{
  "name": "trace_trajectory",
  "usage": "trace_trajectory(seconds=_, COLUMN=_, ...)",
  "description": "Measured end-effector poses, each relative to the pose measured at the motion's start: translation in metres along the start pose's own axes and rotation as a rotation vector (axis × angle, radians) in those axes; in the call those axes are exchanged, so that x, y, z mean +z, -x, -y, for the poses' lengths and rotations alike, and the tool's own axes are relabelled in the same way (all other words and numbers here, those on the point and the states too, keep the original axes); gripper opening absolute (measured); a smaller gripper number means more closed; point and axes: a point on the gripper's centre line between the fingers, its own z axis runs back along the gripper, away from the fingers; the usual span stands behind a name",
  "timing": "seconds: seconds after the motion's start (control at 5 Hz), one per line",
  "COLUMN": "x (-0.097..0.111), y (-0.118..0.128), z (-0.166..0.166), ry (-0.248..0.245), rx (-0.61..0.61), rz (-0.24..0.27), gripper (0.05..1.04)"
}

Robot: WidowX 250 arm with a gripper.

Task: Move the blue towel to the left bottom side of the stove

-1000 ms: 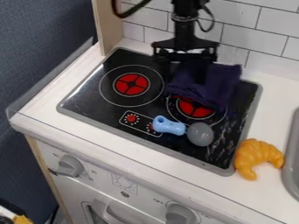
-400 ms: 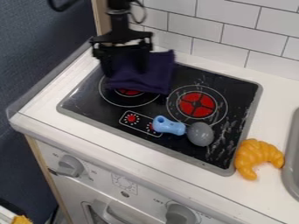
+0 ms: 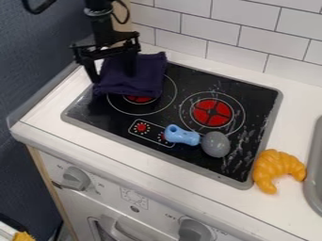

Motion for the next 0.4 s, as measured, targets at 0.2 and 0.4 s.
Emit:
trace_trajectory(seconds=0.2, x=-0.001, y=0.01, z=-0.011, ry=0.016, rx=0.029, rz=-0.01, gripper=1.001)
trace_trajectory(seconds=0.4, x=-0.001, y=0.032, z=-0.02, ry=0.012, rx=0.03, rz=-0.02, gripper=1.001)
